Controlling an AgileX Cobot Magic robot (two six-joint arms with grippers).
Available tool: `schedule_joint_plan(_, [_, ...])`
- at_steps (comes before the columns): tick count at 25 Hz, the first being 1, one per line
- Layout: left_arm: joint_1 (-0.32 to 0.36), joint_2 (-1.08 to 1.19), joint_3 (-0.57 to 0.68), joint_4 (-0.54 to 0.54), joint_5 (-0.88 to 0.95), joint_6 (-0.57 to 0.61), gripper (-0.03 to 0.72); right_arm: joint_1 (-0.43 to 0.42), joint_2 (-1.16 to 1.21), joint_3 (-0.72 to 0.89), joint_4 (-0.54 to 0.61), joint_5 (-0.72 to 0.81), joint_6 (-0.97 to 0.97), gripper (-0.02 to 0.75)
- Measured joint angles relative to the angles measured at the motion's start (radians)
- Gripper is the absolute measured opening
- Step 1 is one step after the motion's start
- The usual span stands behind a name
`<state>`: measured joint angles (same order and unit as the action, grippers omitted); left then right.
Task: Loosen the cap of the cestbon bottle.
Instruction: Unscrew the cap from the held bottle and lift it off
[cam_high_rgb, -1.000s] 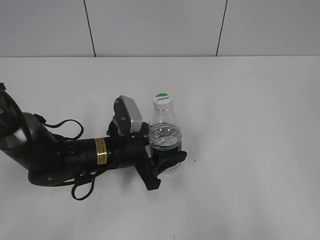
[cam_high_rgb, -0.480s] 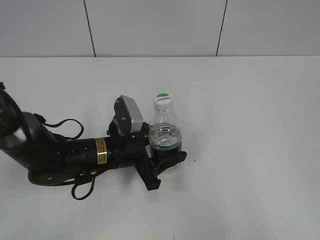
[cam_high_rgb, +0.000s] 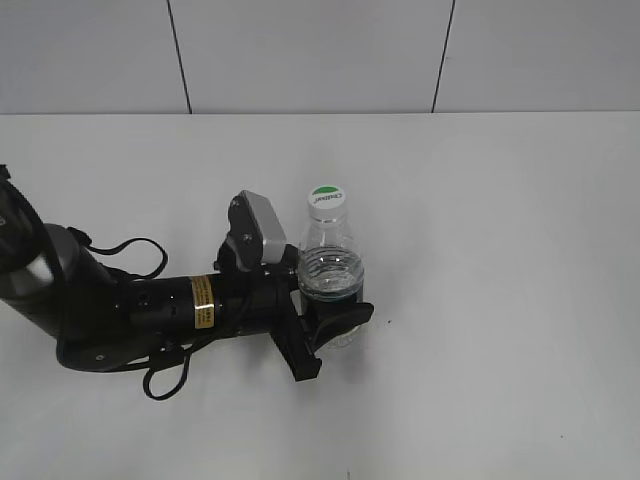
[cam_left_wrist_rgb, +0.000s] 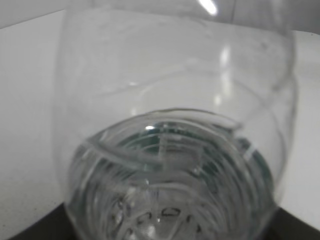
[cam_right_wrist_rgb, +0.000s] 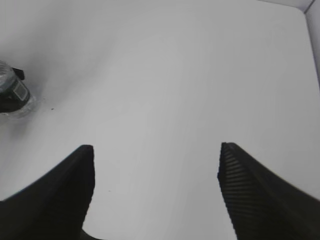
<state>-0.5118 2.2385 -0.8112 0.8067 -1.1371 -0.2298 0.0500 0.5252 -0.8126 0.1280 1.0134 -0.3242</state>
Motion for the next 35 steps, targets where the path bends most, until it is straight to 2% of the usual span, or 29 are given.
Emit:
schedule_joint_plan(6, [0.0, 0.0, 0.0, -0.001, -0.001, -0.001, 0.402, 0.0, 0.336, -0.193, 0.153, 0.001, -0.047, 0.589])
schedule_joint_plan(12, [0.0, 0.0, 0.0, -0.016, -0.004, -0.001, 0.402, 0.029, 0.613, -0.368, 0.191, 0.033, -0.053, 0.589])
schedule_joint_plan(16, [0.0, 0.0, 0.0, -0.028, -0.003, -0.001, 0.402, 0.117, 0.755, -0.461, 0.171, 0.048, -0.028, 0.589])
schedule_joint_plan(19, [0.0, 0.0, 0.0, -0.035, -0.003, -0.001, 0.402, 0.214, 0.852, -0.551, 0.096, 0.079, 0.045, 0.589])
schedule_joint_plan(25, [0.0, 0.0, 0.0, -0.038, -0.003, -0.001, 0.402, 0.389, 1.047, -0.745, 0.017, 0.183, 0.16, 0.589])
schedule_joint_plan(29, [0.0, 0.0, 0.0, -0.039, -0.003, -0.001, 0.402, 0.451, 1.171, -0.868, 0.004, 0.195, 0.218, 0.589])
schedule_joint_plan(35, [0.0, -0.001, 0.0, -0.039, 0.005, -0.001, 0.402, 0.503, 1.282, -0.922, 0.014, 0.197, 0.266, 0.589])
